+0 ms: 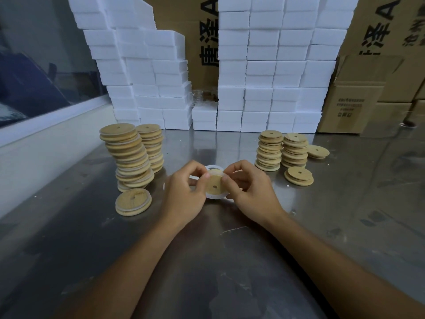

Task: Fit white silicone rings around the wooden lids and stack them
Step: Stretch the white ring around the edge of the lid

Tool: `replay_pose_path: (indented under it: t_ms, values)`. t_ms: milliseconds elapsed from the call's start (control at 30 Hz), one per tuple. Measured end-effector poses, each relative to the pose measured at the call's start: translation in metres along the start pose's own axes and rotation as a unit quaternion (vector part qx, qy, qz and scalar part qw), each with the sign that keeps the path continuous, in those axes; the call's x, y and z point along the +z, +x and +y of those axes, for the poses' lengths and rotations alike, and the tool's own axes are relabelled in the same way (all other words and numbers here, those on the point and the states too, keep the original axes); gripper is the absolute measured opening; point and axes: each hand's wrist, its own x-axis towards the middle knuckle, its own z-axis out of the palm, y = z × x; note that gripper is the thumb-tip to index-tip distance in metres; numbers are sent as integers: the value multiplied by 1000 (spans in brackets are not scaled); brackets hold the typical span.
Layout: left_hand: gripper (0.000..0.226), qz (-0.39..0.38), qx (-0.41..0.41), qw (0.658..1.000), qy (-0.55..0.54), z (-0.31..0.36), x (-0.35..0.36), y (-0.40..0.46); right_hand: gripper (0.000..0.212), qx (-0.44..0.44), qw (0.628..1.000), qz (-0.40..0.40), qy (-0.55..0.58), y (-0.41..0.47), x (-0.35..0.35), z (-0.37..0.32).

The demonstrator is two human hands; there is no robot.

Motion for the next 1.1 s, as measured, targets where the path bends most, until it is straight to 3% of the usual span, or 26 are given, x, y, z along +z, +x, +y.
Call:
replay_pose_path:
  t_ms: [233,533,733,900,1100]
  values:
    - [22,-13,-29,999,-10,2,-1,1,7,-15,1000,2,-15,2,-1,-1]
    - [20,-19,-192,975,-107,-17,-2,6,13,77,995,11,57,2,-3,-2]
    - [11,-47,-197,974,-99,-20,-5,7,13,86,993,-5,82,3,-4,-2]
    - [21,-74,-96,992,24,-18,-10,8,14,94,992,-5,81,4,-5,-1]
    - [26,-70,-69,994,48,-13,-11,8,9,119,989,-19,87,4,-8,-2]
